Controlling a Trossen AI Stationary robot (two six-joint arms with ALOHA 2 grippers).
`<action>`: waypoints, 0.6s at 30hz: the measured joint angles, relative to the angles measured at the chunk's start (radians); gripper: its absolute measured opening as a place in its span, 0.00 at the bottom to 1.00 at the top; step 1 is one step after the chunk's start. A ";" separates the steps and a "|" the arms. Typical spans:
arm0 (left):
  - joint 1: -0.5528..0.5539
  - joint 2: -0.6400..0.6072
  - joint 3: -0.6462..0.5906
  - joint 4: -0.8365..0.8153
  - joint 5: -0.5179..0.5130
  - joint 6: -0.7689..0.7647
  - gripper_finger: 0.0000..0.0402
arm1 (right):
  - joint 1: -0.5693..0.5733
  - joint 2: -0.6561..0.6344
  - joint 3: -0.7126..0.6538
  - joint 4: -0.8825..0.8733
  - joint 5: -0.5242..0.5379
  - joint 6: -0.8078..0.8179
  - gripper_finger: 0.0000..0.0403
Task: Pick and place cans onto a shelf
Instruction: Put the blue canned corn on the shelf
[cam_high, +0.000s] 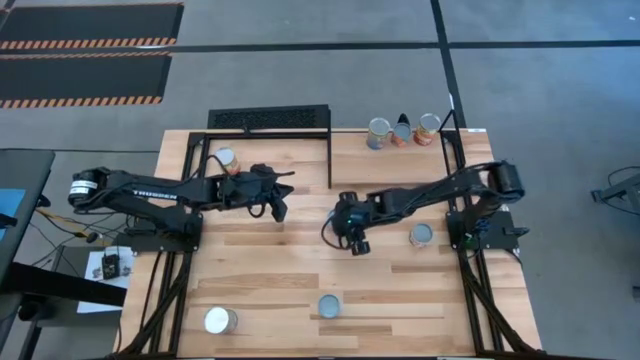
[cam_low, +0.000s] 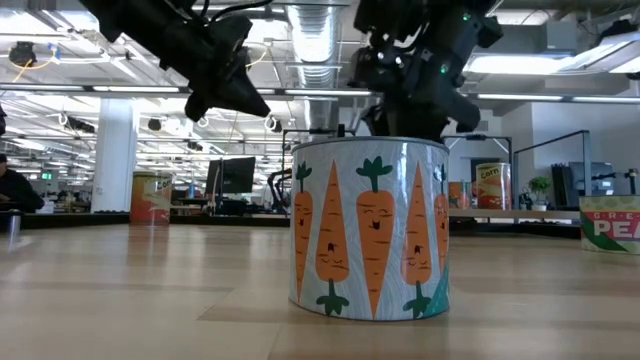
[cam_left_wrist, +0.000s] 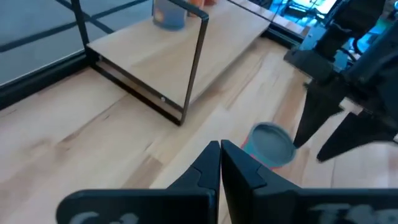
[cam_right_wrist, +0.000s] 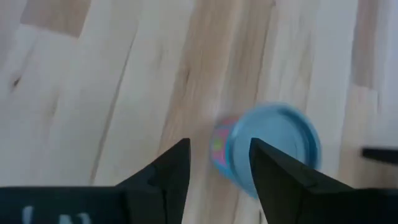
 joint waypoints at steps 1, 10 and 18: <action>0.003 0.000 0.000 -0.003 0.001 0.000 0.00 | 0.005 0.012 0.005 -0.001 0.012 0.000 0.45; 0.004 0.000 0.000 -0.032 0.037 0.011 0.00 | 0.016 0.118 0.067 -0.011 0.051 0.064 0.29; 0.003 0.000 0.000 -0.051 0.020 0.011 0.00 | 0.010 0.127 0.077 -0.033 0.053 0.152 0.09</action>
